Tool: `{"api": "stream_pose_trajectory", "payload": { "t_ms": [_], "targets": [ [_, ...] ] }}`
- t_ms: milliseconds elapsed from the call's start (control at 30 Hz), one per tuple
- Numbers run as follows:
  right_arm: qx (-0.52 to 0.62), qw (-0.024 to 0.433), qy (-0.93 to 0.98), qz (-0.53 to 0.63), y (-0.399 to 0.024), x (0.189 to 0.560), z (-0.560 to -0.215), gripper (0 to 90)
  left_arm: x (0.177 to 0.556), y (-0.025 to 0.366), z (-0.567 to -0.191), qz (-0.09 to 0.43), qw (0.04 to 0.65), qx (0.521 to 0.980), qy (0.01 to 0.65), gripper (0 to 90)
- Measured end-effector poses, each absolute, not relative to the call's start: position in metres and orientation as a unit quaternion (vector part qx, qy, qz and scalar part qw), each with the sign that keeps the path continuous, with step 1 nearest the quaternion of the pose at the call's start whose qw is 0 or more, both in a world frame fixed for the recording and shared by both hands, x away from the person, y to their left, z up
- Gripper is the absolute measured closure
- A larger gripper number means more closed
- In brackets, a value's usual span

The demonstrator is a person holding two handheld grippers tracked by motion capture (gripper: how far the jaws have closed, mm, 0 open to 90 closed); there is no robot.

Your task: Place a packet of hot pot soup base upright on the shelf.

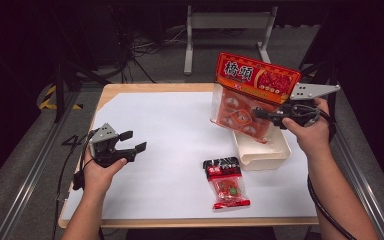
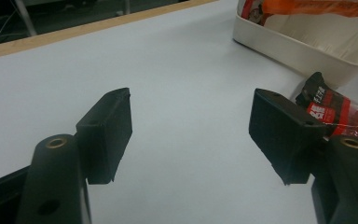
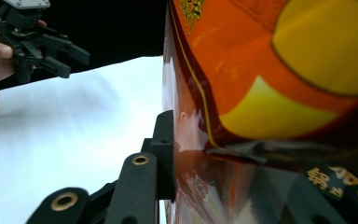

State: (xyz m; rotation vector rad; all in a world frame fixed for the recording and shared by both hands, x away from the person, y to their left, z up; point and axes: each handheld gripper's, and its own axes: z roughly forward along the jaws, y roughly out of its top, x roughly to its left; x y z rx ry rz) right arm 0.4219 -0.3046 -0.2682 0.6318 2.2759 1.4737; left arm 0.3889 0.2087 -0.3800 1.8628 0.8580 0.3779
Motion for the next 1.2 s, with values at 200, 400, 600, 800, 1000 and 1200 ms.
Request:
{"api": "stream_pose_trajectory", "payload": {
  "t_ms": [200,400,600,800,1000,1200],
  "targets": [
    [0.235,0.192,0.798,0.521,-0.317,0.421,-0.268,70.5,0.389,0.21,-0.381,0.154,0.506,0.77,0.358,31.3],
    [0.247,0.208,0.792,0.519,-0.328,0.42,-0.269,70.5,0.389,0.211,-0.381,0.154,0.504,0.77,0.358,31.1],
    [0.261,0.213,0.788,0.515,-0.337,0.419,-0.276,70.5,0.39,0.211,-0.381,0.155,0.504,0.771,0.357,30.9],
    [0.28,0.212,0.782,0.515,-0.346,0.421,-0.289,70.5,0.39,0.212,-0.381,0.154,0.504,0.77,0.358,30.8],
    [0.293,0.215,0.781,0.508,-0.355,0.421,-0.301,70.5,0.391,0.211,-0.382,0.153,0.504,0.771,0.359,30.5],
    [0.3,0.21,0.781,0.506,-0.356,0.422,-0.313,70.4,0.39,0.21,-0.383,0.153,0.503,0.771,0.359,30.4]
  ]
}}
